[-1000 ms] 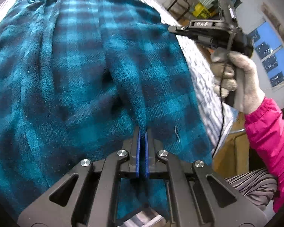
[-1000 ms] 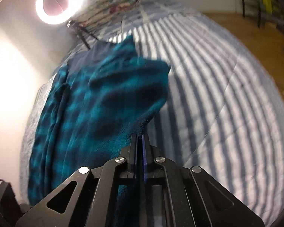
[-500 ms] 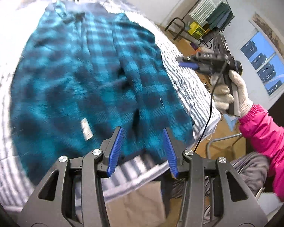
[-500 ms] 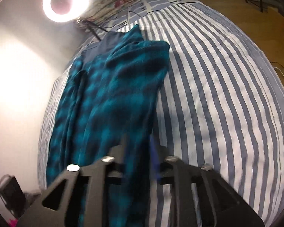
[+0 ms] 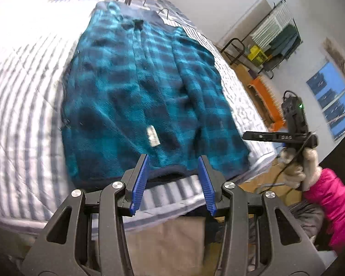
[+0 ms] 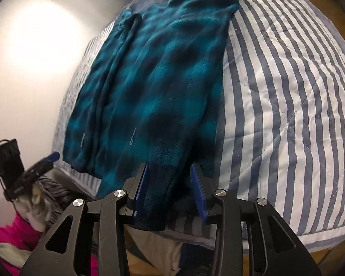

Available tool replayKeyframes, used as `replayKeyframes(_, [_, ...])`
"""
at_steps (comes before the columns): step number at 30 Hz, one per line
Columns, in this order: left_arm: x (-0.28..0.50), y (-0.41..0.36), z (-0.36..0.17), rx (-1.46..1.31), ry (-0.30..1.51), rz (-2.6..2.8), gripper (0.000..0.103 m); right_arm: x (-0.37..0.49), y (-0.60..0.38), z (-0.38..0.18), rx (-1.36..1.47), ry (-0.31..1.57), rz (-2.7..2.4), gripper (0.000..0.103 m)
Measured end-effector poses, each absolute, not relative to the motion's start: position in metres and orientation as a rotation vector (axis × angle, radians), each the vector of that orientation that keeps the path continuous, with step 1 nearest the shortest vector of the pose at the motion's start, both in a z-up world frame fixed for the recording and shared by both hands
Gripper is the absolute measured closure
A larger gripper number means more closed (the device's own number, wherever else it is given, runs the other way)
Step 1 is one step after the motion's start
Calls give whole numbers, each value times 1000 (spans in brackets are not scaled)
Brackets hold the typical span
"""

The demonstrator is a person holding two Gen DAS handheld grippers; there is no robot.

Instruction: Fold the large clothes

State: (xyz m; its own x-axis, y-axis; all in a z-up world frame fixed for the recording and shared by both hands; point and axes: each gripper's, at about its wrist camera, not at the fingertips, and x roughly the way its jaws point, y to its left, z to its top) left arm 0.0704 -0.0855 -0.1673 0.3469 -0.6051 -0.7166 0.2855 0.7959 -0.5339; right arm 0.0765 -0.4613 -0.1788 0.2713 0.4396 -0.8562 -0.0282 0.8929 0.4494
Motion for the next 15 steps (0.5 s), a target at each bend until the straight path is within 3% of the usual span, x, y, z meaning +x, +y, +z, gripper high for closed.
replayKeyframes(7, [79, -141, -173, -331, 1121, -706, 60, 109, -495, -152, 453, 1125, 268, 67])
replayKeyframes(12, [129, -175, -156, -341, 1117, -736, 60, 152, -530, -142, 498, 1047, 207, 67])
replayKeyframes(15, [177, -188, -141, -341, 1092, -738, 49, 180, -544, -144, 521, 1019, 178, 67])
